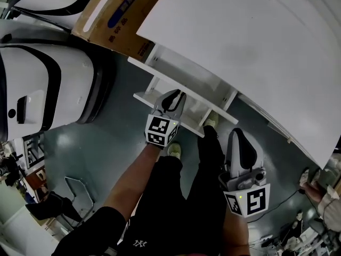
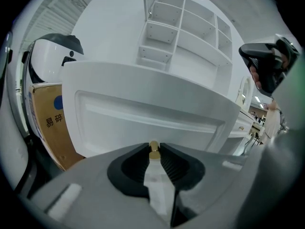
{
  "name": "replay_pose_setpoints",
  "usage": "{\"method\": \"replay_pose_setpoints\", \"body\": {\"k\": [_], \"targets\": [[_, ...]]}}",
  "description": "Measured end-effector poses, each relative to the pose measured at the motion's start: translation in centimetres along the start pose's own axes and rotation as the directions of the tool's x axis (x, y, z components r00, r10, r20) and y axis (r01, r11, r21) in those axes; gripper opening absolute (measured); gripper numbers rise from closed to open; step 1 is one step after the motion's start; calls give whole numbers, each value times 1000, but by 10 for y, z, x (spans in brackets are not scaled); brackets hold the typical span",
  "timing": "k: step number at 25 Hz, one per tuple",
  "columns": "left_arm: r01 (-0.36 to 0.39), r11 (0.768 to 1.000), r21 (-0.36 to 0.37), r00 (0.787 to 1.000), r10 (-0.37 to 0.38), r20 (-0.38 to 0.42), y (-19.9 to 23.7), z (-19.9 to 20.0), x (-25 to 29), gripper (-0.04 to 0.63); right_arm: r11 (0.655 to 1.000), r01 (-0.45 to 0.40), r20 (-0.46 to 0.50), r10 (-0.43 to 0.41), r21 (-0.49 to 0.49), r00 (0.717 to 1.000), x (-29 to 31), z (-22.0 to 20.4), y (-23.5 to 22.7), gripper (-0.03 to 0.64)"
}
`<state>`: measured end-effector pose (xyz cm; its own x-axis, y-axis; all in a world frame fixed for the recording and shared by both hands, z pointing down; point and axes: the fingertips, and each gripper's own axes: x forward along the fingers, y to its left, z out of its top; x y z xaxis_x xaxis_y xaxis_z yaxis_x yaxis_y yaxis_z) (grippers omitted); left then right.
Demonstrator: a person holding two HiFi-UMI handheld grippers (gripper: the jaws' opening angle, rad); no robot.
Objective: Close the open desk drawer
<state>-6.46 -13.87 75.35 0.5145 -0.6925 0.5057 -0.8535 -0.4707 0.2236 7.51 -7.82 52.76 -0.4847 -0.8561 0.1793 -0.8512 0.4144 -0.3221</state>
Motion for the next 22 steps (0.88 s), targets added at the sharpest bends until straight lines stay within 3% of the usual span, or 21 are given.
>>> {"method": "replay_pose_setpoints", "body": {"k": [22], "targets": [[1, 1000, 26, 1000, -1, 28, 5, 43, 71, 75, 999, 11, 8, -11, 33, 1000, 16, 14, -60, 23]]}}
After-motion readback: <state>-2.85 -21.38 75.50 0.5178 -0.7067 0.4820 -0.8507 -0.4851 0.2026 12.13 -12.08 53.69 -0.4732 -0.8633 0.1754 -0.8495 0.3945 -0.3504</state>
